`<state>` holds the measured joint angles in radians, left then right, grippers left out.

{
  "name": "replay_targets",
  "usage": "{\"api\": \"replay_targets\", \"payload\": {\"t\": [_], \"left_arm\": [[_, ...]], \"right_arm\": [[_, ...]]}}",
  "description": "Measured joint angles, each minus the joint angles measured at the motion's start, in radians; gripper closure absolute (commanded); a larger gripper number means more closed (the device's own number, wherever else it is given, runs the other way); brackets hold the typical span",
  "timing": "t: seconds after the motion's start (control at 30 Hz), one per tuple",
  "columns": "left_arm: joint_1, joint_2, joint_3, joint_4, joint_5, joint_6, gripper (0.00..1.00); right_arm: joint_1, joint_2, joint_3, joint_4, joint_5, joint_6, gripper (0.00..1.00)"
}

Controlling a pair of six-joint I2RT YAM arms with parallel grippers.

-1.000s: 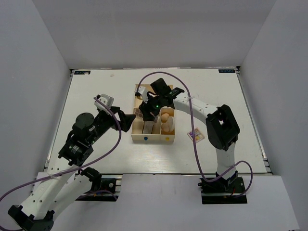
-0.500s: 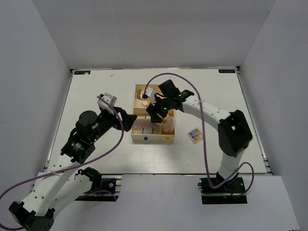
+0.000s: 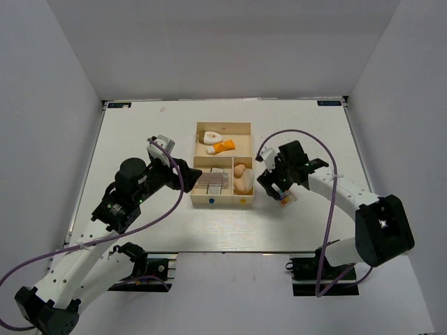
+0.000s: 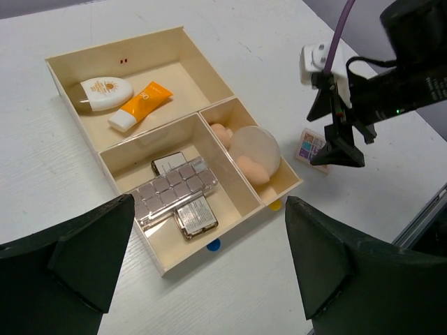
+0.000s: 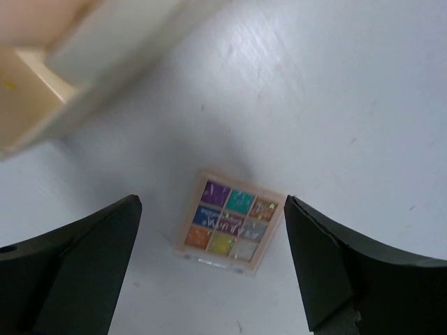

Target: Organize the makeup

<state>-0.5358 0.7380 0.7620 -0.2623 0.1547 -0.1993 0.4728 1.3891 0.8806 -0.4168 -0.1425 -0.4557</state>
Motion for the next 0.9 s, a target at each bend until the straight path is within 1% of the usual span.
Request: {"api": "replay_targets", "payload": {"t": [0.1, 0.37, 0.63, 0.83, 0.9], "left_arm": [[0.0, 0.0, 0.0, 0.0, 0.007, 0.0, 0.02], [0.0, 0.0, 0.0, 0.0, 0.015, 0.0, 0.02], [0.0, 0.0, 0.0, 0.0, 0.019, 0.0, 0.02], [0.0, 0.0, 0.0, 0.0, 0.02, -0.001, 0.02], [0.0, 0.0, 0.0, 0.0, 0.02, -0.001, 0.02]], "right_arm": [[-0.021, 0.001, -0.056, -0.013, 0.037, -0.005, 0.11], [-0.041, 0.074, -0.059, 0.007, 0.14, 0.042, 0.11], [-0.05, 0.131, -0.059, 0.019, 0.168, 0.068, 0.11], [-0.074, 0.148, -0.056, 0.027, 0.149, 0.083, 0.11], [-0.086, 0.156, -0.051, 0.026, 0.125, 0.084, 0.16]]}}
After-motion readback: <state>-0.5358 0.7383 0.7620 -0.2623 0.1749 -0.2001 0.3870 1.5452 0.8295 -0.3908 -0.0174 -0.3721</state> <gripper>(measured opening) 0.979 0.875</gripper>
